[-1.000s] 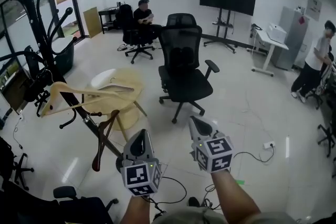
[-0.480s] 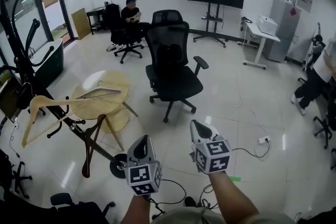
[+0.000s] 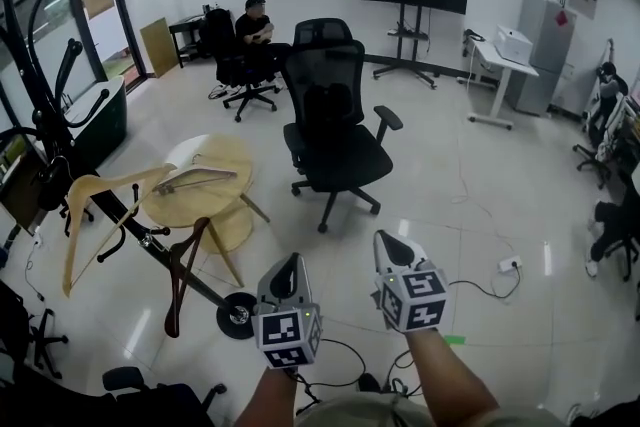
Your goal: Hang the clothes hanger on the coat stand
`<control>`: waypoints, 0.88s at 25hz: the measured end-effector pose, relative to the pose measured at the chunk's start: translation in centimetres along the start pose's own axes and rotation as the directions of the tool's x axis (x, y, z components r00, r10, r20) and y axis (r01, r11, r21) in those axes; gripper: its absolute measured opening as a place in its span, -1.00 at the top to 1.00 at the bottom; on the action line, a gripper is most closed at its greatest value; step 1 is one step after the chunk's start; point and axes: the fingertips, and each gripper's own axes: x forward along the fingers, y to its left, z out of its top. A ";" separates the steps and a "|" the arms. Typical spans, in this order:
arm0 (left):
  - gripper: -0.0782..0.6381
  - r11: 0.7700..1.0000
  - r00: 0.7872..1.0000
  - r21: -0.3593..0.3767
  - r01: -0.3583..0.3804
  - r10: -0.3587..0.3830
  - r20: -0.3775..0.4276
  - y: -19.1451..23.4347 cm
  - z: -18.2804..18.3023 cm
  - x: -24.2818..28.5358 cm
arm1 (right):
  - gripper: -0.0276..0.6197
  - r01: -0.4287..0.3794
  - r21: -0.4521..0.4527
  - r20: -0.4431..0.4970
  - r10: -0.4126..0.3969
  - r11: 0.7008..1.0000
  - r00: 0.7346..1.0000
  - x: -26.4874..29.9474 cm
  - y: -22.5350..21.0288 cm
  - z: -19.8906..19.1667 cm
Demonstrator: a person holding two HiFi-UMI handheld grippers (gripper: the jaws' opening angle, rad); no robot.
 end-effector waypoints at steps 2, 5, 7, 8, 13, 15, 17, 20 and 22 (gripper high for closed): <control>0.74 1.000 1.000 0.002 -0.003 0.003 -0.004 0.0 -0.2 -0.1 | 0.91 0.005 -0.006 -0.003 -0.005 1.000 1.000 -0.3 -0.1 -0.3; 0.74 1.000 1.000 0.006 -0.012 0.012 -0.014 -0.1 -0.7 -0.3 | 0.91 0.014 -0.021 -0.011 -0.015 1.000 1.000 -0.7 -0.3 -0.8; 0.74 1.000 1.000 0.006 -0.018 0.018 -0.020 -0.1 -1.2 -0.2 | 0.91 0.012 -0.024 -0.013 -0.013 1.000 1.000 -0.8 -0.4 -1.0; 0.74 1.000 1.000 0.004 -0.018 0.018 -0.020 0.0 -1.4 -0.2 | 0.91 0.011 -0.024 -0.013 -0.011 1.000 1.000 -0.8 -0.4 -1.1; 0.74 1.000 1.000 0.000 -0.021 0.021 -0.017 0.0 -1.3 -0.2 | 0.91 0.005 -0.021 -0.011 -0.005 1.000 1.000 -0.9 -0.2 -0.9; 0.74 1.000 1.000 0.003 -0.024 0.024 -0.015 0.1 -0.9 -0.3 | 0.91 0.006 -0.021 -0.012 -0.006 1.000 1.000 -1.0 -0.1 -0.9; 0.74 1.000 1.000 0.005 -0.025 0.025 -0.012 0.1 -0.6 -0.5 | 0.91 0.008 -0.021 -0.012 -0.008 1.000 1.000 -1.1 0.0 -0.9; 0.74 1.000 1.000 0.007 -0.023 0.024 -0.010 0.1 -0.7 -0.5 | 0.91 0.008 -0.020 -0.011 -0.008 1.000 1.000 -1.2 0.0 -1.1; 0.74 1.000 1.000 0.008 -0.023 0.023 -0.010 -0.1 -0.8 -0.5 | 0.91 0.007 -0.018 -0.013 -0.007 1.000 1.000 -1.3 -0.1 -1.3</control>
